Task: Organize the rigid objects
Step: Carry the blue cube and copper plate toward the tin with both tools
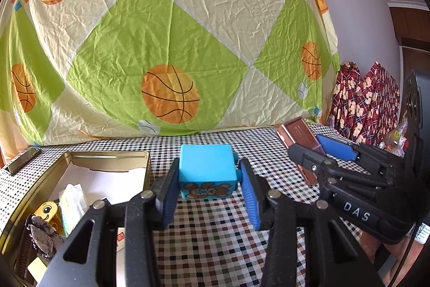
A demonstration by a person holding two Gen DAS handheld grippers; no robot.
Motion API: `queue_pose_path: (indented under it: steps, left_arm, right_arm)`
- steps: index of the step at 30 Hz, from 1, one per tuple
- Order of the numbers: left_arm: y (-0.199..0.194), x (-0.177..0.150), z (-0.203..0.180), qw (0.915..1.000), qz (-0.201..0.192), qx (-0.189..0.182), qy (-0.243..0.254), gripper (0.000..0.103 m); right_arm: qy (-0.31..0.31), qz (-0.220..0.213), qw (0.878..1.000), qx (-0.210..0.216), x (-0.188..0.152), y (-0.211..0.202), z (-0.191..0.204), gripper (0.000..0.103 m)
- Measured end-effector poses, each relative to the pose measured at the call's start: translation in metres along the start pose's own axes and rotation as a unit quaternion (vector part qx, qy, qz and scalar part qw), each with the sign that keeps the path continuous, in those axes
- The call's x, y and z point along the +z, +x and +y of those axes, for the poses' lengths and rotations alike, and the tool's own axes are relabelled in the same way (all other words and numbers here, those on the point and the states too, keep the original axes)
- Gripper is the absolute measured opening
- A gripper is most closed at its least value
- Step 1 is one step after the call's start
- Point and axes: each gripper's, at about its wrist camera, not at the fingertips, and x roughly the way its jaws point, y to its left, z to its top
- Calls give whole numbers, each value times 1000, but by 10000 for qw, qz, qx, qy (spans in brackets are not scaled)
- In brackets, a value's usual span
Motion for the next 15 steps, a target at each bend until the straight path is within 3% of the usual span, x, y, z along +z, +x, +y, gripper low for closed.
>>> queue_pose_path:
  steps: [15]
  left_arm:
    - [-15, -4, 7, 9999, -65, -35, -105, 42]
  right_arm:
    - [101, -77, 9999, 54, -1, -7, 1, 49]
